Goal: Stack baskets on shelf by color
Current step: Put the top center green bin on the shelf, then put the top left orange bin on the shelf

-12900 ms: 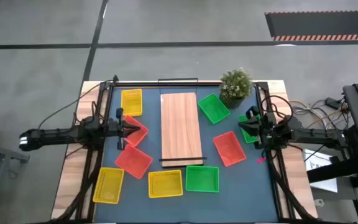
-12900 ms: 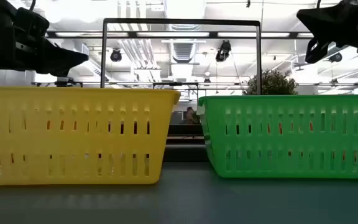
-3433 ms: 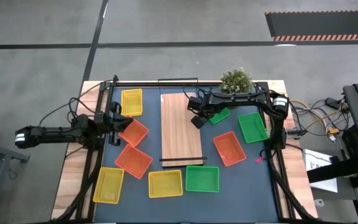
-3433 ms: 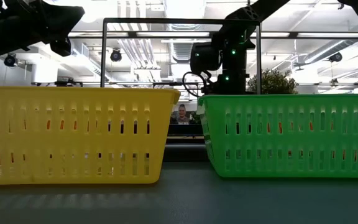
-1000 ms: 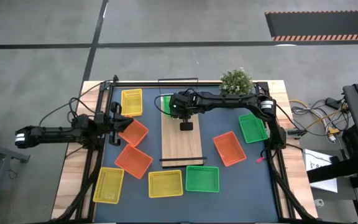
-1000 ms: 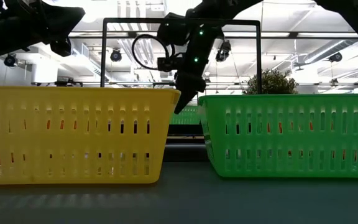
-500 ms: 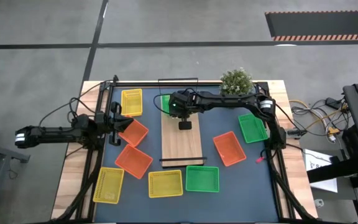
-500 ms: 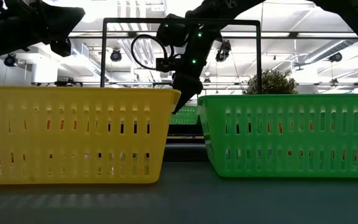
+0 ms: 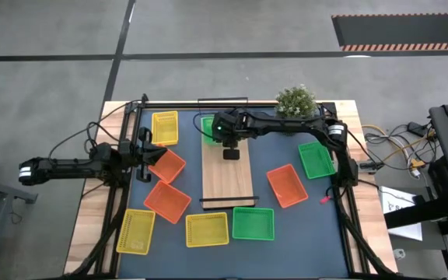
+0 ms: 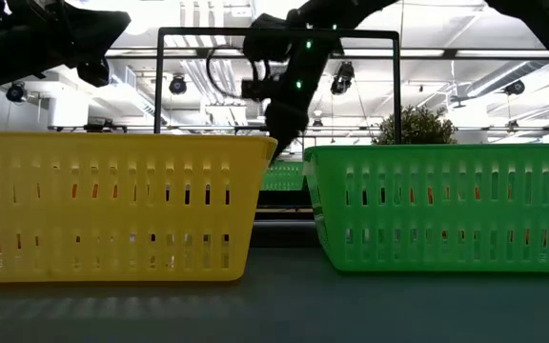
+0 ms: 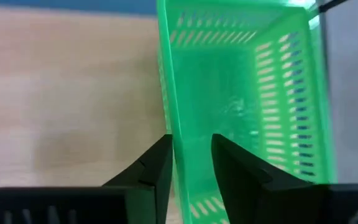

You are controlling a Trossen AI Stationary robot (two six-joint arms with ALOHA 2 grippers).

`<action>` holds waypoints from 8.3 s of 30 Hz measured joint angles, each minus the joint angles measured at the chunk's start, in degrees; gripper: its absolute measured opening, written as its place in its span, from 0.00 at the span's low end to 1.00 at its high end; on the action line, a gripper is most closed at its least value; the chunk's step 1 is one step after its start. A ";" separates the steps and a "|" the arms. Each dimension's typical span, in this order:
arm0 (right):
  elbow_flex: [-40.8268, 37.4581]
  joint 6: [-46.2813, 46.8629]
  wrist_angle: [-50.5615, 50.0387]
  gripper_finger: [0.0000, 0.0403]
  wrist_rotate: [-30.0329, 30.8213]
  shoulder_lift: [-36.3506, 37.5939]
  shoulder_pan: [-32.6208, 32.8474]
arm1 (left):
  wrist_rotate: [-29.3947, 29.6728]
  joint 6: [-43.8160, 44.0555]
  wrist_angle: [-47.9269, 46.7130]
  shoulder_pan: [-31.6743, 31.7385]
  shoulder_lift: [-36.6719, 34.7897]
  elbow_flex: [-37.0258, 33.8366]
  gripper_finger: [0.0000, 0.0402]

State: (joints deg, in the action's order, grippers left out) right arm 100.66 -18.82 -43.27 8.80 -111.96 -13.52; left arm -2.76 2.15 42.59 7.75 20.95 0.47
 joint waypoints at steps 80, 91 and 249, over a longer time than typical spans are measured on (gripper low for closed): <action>-58.51 3.90 51.52 0.02 -4.19 49.55 19.86 | 0.00 14.05 4.25 -0.04 0.95 0.40 0.00; -72.19 3.43 69.43 0.02 -4.22 55.83 22.17 | 0.00 18.48 6.92 -0.09 6.48 4.16 0.00; -73.44 1.64 57.85 0.02 -4.14 63.12 22.23 | 19.74 3.22 -102.01 -16.31 75.48 77.07 0.04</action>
State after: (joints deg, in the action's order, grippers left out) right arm 27.22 -17.18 14.57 4.67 -48.83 8.71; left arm 16.97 5.38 -59.42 -8.56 96.43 77.54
